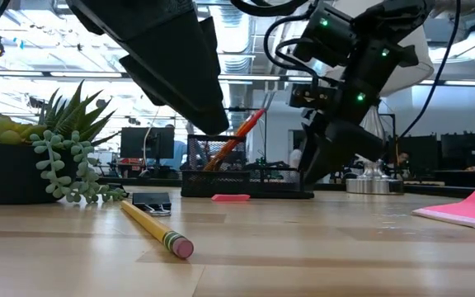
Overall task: Pick and place office supplies into organizer
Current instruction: Put the yellow pencil into the top left compartment of the black desk organizer
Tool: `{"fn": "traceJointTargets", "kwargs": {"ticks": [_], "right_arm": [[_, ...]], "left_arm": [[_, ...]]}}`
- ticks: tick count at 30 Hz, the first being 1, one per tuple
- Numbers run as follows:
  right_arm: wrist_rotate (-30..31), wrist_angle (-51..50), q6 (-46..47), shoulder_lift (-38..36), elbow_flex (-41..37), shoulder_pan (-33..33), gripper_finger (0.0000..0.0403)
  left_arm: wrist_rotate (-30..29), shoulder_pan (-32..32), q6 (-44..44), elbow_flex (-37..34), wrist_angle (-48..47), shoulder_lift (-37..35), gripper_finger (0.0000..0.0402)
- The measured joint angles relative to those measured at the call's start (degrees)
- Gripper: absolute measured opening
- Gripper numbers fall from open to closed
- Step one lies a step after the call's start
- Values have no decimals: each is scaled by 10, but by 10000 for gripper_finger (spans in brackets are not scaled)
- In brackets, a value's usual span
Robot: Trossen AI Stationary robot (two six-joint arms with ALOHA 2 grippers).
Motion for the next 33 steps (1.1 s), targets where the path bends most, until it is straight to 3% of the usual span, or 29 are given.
{"fn": "traceJointTargets", "kwargs": {"ticks": [10, 18, 27, 30, 33], "right_arm": [[27, -10, -15, 0, 0, 35, 211], [69, -155, 0, 0, 51, 72, 210], [90, -171, 0, 0, 100, 98, 192], [76, -185, 18, 0, 124, 104, 184], [-4, -266, 49, 0, 158, 119, 173]], "left_arm": [[0, 0, 6, 0, 0, 0, 123], [0, 0, 6, 0, 0, 0, 123], [-9, 0, 4, 0, -1, 0, 123], [-9, 0, 3, 0, -4, 0, 123], [-4, -5, 15, 0, -12, 0, 123]]}}
